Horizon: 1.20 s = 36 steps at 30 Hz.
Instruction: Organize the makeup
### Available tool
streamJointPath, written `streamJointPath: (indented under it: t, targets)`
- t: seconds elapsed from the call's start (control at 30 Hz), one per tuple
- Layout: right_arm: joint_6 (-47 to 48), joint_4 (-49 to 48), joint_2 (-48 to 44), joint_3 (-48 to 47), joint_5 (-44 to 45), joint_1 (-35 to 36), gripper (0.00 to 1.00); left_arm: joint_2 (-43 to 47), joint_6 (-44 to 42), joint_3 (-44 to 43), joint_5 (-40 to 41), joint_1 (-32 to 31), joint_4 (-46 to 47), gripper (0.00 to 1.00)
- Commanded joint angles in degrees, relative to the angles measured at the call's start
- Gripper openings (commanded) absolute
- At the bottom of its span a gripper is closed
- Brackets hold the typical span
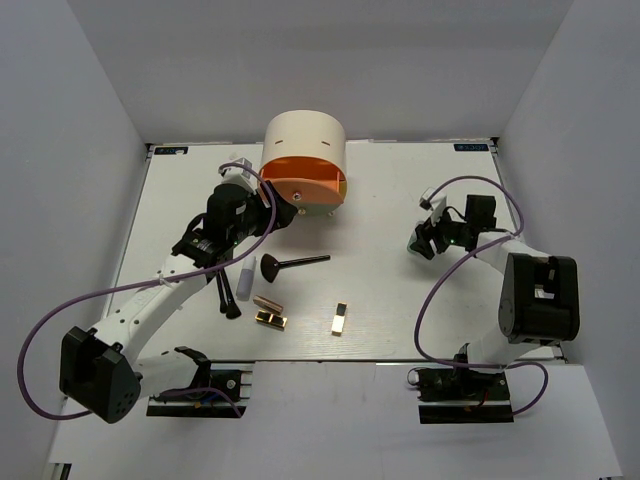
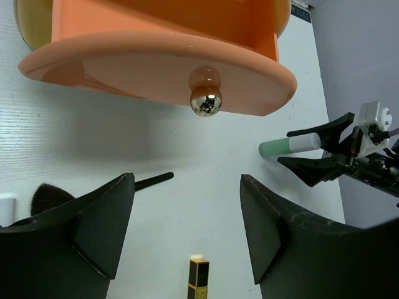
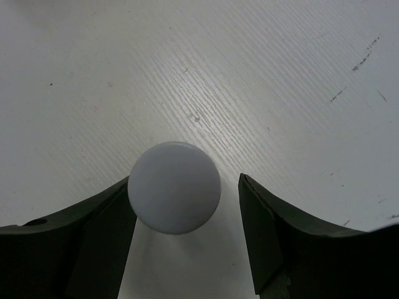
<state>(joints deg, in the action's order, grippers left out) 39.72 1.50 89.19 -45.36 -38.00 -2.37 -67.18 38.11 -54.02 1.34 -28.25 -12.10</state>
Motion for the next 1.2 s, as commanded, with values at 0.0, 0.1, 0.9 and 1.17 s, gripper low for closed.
streamJointPath:
  t: [0.0,0.1,0.9,1.17]
  targets:
    - [1.7,-3.2,1.4,-3.0,-2.2,0.5,0.69,1.7,0.3,0.0,0.9,0.0,-0.5,0.78]
    - [1.8,-3.7,1.9,-3.2,-2.5,0.6,0.69,2.0,0.5,0.4,1.0,0.0,-0.5,0.78]
    - [1.5,16.1,0.8,-32.8,-15.9,6.0,0.0,14.7,0.0,5.7,5.9,0.0,-8.1,0.79]
    - [-6.7,5.6,6.3,-46.2,-16.4,14.7,0.0,20.2,0.7,7.5,8.2,0.6,-10.8,0.79]
